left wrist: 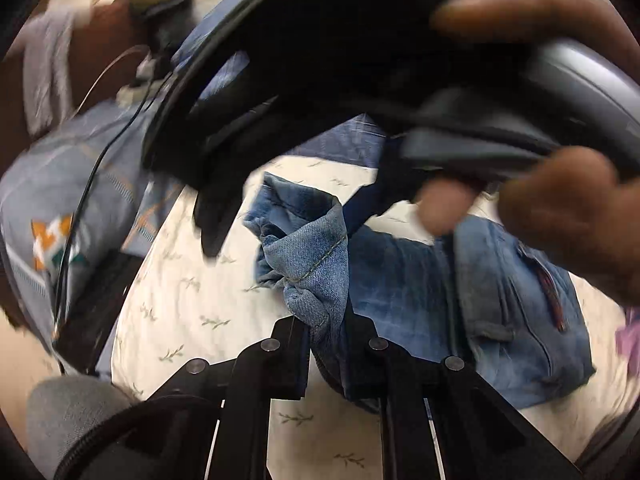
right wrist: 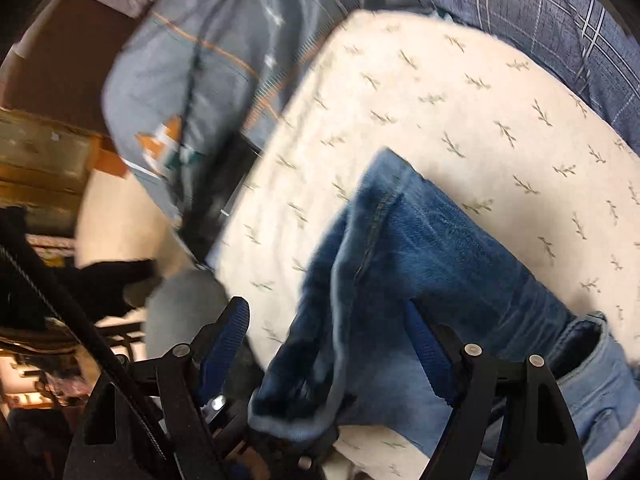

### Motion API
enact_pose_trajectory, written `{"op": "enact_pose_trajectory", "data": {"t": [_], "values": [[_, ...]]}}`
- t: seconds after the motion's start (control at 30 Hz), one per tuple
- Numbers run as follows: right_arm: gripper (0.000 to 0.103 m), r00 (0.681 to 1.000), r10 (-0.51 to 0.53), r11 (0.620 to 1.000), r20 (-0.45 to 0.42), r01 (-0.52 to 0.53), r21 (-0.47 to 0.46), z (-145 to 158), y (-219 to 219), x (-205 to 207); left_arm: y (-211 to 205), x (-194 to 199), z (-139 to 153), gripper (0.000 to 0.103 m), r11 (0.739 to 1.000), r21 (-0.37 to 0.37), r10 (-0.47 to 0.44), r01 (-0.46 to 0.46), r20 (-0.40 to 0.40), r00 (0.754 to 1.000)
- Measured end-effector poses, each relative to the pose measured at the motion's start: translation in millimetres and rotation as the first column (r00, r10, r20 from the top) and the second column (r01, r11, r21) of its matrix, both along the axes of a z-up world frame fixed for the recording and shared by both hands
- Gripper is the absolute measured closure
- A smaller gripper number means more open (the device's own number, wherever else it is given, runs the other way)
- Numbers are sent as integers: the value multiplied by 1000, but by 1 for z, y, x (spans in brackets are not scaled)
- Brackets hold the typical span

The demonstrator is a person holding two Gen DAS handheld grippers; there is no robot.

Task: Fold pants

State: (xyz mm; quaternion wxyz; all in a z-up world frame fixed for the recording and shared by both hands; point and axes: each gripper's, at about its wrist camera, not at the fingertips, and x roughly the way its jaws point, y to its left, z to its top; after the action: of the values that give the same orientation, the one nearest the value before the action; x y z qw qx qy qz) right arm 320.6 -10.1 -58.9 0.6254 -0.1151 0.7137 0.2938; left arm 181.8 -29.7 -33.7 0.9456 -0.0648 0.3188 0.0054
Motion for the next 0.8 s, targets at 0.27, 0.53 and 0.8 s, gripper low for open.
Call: {"op": "enact_pose_trajectory", "data": {"t": [0.27, 0.53, 0.8], "values": [[79, 987, 129, 977, 96, -110, -184, 3, -11, -22, -31, -11, 1, 95, 991, 89, -101, 96, 46, 994], [97, 964, -138, 985, 229, 110, 131, 66, -94, -28, -34, -40, 19, 95, 983, 31, -184, 182, 190, 964], [97, 801, -563, 721, 204, 355, 595, 105, -261, -71, -85, -55, 59, 97, 904, 27, -419, 427, 259, 870]]}}
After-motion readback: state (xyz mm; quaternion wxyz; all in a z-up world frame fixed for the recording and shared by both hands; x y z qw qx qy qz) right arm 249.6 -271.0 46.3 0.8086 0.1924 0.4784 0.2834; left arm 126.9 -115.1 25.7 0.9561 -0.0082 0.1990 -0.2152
